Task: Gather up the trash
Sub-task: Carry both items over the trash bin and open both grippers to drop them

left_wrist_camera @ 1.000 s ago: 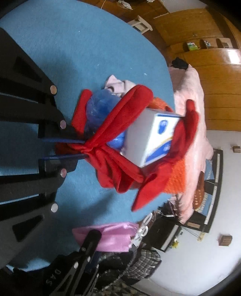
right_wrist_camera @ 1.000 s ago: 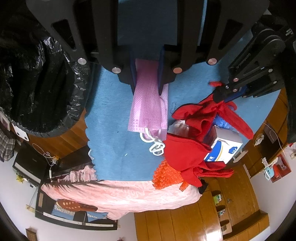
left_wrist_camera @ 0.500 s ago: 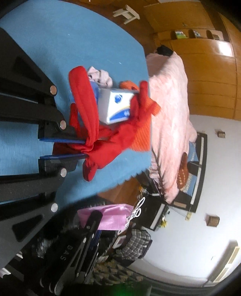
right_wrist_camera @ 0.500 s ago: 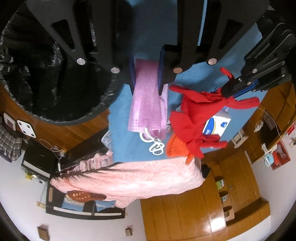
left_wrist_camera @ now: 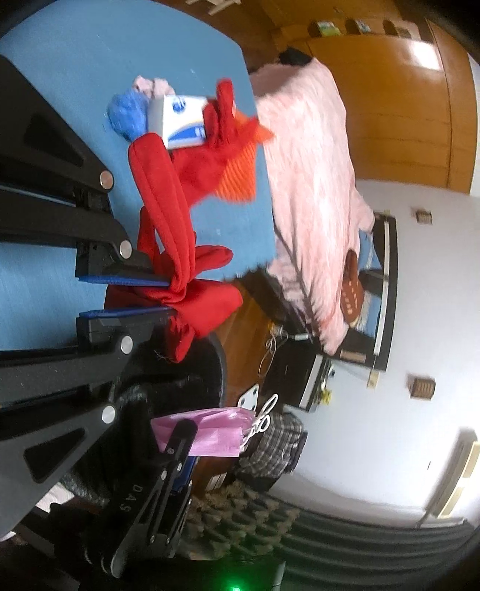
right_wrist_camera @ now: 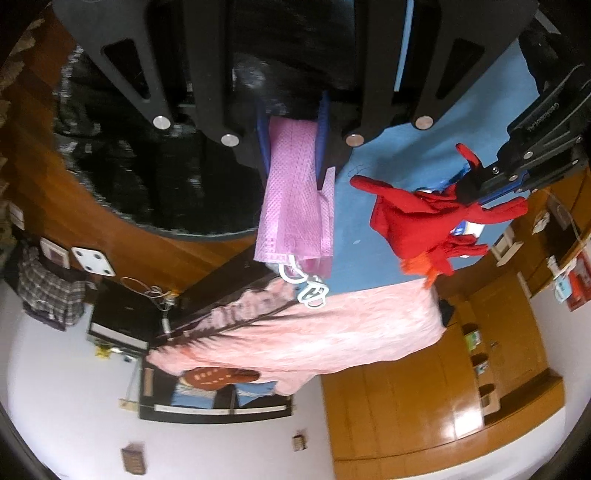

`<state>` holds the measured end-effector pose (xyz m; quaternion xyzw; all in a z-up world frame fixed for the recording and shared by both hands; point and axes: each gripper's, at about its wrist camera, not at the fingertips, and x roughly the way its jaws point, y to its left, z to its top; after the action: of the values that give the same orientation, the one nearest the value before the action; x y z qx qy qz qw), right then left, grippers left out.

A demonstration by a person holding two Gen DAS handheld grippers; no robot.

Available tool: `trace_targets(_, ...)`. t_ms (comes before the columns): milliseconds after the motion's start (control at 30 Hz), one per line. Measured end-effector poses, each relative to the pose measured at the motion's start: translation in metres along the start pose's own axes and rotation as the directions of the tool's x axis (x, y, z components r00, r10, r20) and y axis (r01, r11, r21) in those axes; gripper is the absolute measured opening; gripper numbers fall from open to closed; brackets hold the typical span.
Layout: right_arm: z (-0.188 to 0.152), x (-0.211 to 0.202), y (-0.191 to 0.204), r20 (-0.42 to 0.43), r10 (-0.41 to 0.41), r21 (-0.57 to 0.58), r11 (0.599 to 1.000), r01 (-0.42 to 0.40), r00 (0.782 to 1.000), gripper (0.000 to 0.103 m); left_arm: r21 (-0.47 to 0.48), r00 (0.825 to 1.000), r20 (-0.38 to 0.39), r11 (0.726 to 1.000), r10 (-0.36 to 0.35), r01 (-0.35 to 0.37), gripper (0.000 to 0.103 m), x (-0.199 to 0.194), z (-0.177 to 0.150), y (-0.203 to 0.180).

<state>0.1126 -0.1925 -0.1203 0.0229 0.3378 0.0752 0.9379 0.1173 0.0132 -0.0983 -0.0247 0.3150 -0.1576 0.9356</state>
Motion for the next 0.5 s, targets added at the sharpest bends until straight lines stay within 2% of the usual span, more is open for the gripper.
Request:
trace_targets(200, -0.006, -0.015, -0.044, 0.011, -0.089, 0.054, 0.995, 0.089, 0.996, 0.022, 0.059, 0.997, -0.009, 0.996, -0.071, 0.072, 0.01, 0.018, 0.006, -0.041)
trace_targets(433, -0.014, -0.015, -0.078, 0.001, -0.152, 0.103, 0.983, 0.151, 0.988, 0.022, 0.104, 0.99, -0.029, 0.984, -0.142, 0.144, 0.01, 0.045, 0.019, -0.08)
trace_targets(500, -0.017, -0.015, -0.086, 0.0, -0.17, 0.112, 0.979, 0.169, 0.985, 0.025, 0.113, 0.987, -0.035, 0.981, -0.156, 0.159, 0.012, 0.051, 0.022, -0.087)
